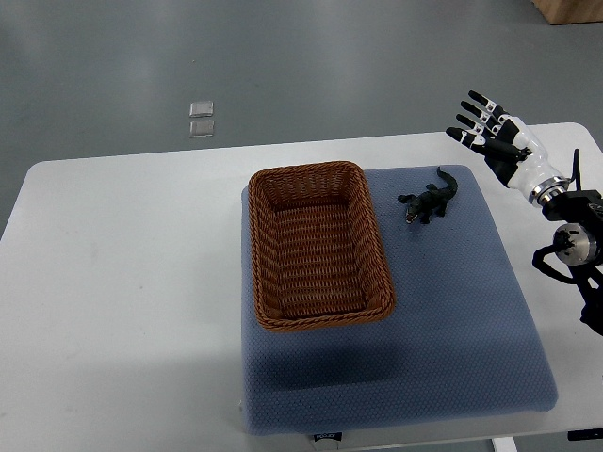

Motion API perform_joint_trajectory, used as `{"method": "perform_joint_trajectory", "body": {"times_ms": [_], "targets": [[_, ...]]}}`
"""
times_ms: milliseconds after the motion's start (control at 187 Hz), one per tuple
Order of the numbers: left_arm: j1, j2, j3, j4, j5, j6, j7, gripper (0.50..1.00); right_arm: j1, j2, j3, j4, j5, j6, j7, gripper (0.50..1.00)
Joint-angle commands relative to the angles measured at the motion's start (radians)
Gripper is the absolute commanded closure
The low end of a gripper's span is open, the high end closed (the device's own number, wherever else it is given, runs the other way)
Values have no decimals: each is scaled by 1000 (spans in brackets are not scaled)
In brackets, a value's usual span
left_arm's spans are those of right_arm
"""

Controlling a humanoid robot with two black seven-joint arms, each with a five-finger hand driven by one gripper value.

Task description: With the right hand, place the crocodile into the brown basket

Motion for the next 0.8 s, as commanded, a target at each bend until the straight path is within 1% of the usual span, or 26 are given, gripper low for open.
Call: {"method": "perform_joint_trajectory", "body": {"times_ms": [0, 796], "targets": [[0, 0, -1, 0, 0, 2, 0, 500, 0, 0, 0, 0, 0, 0, 0, 568], [5, 0, -2, -3, 0, 2, 0, 500, 3, -3, -8, 0, -6, 2, 0, 566]]}}
